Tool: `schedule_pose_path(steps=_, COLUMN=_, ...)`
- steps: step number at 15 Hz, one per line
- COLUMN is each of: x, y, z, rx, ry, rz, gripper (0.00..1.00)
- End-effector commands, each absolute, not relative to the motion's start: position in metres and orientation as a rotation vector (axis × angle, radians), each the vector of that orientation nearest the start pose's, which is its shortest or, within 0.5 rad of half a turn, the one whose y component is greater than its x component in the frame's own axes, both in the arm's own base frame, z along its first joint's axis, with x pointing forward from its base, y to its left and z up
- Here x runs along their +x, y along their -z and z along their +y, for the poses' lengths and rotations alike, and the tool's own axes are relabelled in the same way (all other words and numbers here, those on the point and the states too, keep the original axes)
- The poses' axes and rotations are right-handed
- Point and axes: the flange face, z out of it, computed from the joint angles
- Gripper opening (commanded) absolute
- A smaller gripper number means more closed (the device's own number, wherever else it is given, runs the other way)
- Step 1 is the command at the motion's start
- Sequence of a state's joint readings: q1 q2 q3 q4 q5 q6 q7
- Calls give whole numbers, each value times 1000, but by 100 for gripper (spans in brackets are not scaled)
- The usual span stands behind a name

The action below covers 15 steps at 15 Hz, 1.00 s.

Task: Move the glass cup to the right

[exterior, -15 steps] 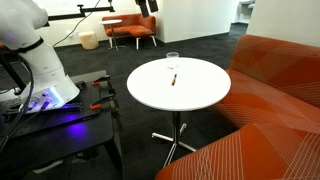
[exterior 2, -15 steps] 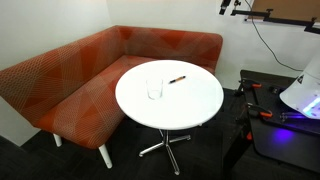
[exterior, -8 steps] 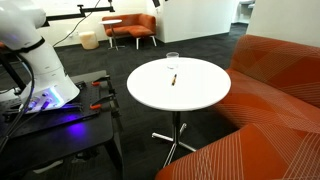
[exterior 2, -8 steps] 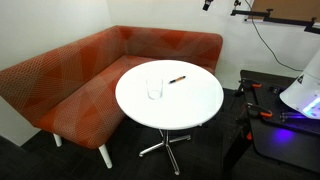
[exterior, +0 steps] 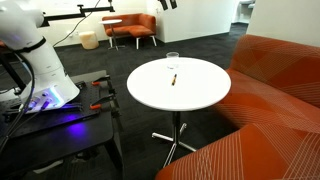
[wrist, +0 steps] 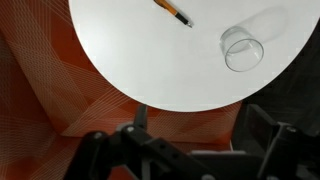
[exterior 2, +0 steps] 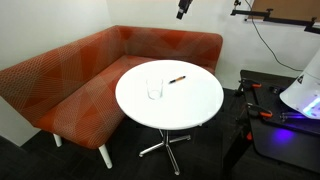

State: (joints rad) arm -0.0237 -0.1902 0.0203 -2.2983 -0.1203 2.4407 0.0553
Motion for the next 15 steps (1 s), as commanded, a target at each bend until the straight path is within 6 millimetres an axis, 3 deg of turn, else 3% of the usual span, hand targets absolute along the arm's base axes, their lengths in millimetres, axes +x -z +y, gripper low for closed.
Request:
schedule_pose_path(steps=1, x=546, y=-449, z=23, rx=-3120, ry=512, rz=-1, gripper=100)
schedule_pose_path(steps=7, x=573, y=-406, z=50, rx=-3072, ry=366, rz=-83, gripper=100)
schedule_pose_path(steps=8, x=560, y=-414, z=44, rx=-3098, ry=400, rz=-57, gripper=100)
schedule_pose_path(steps=10, x=566, y=-401, z=48, rx=-3088, ry=366, rz=-68, gripper=100)
schedule_pose_path(steps=15, x=570, y=-391, z=46, rx=-3089, ry=368, rz=-53, gripper=100)
